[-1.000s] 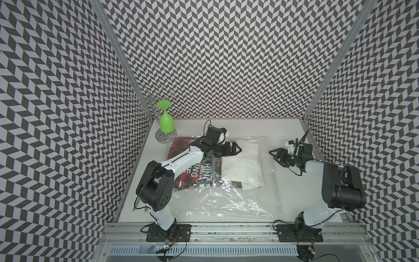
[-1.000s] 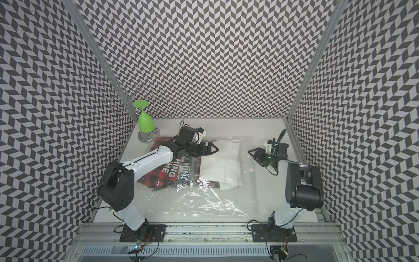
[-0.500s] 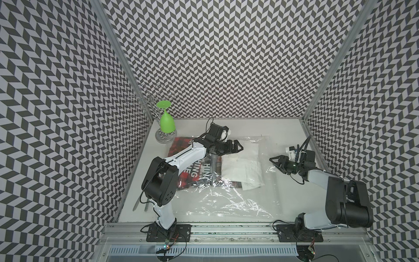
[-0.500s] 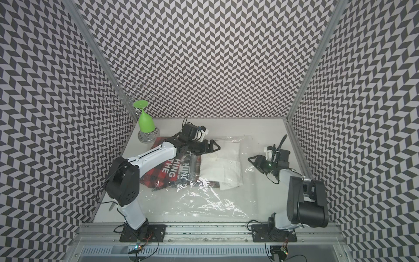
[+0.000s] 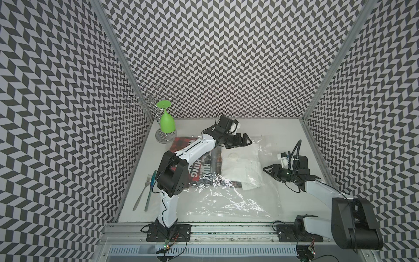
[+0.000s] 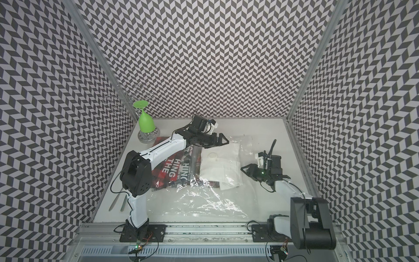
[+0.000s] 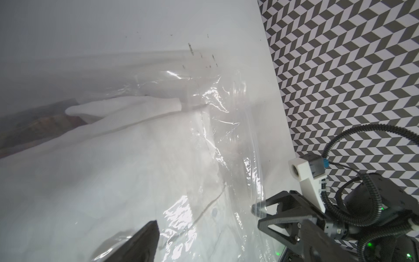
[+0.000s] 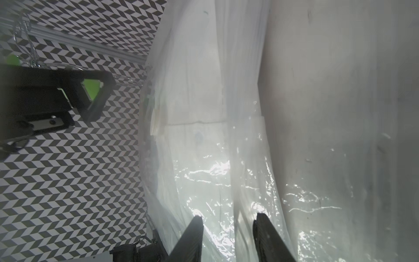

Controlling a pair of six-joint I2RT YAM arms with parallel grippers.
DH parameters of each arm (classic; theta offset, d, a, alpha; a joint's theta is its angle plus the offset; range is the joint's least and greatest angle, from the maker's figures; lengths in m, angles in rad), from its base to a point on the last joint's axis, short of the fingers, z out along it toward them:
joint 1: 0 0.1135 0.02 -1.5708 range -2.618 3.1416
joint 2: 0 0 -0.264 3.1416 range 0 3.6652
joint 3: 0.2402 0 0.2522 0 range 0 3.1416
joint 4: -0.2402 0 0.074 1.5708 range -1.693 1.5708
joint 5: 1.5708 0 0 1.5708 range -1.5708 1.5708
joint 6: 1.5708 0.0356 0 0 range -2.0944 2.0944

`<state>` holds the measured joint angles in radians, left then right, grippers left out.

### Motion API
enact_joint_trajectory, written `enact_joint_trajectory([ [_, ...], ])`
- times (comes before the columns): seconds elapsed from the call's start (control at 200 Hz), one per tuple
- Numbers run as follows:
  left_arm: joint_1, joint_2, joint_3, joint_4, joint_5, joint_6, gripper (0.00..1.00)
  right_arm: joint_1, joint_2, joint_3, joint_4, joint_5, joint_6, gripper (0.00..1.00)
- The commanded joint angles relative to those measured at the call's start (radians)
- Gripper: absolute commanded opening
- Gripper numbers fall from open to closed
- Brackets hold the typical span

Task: Take the shirt out of the vacuum bag
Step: Open the vacuum bag at the center of the board.

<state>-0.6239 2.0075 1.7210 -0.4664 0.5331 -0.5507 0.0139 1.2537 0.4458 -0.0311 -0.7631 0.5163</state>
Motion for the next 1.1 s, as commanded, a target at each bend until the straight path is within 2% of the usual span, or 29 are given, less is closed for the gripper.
enact_joint_trajectory([
  [0.0,-0.030,0.041,0.076,-0.066,0.028,0.015,0.99,0.033,-0.031,-0.022,-0.015,0.083,0.004,0.33],
  [0.29,-0.095,0.132,0.184,-0.069,0.037,-0.016,0.96,0.044,-0.083,-0.035,-0.081,0.222,-0.036,0.22],
  [0.581,-0.170,0.275,0.373,-0.088,-0.007,-0.049,0.93,0.062,-0.171,-0.085,-0.086,0.232,-0.002,0.19],
  [0.841,-0.202,0.342,0.415,-0.106,0.019,-0.077,0.92,0.080,-0.272,-0.130,-0.070,0.225,0.034,0.15],
  [1.096,-0.227,0.428,0.524,-0.230,-0.050,-0.053,0.91,0.162,-0.376,-0.161,-0.045,0.270,0.067,0.12],
])
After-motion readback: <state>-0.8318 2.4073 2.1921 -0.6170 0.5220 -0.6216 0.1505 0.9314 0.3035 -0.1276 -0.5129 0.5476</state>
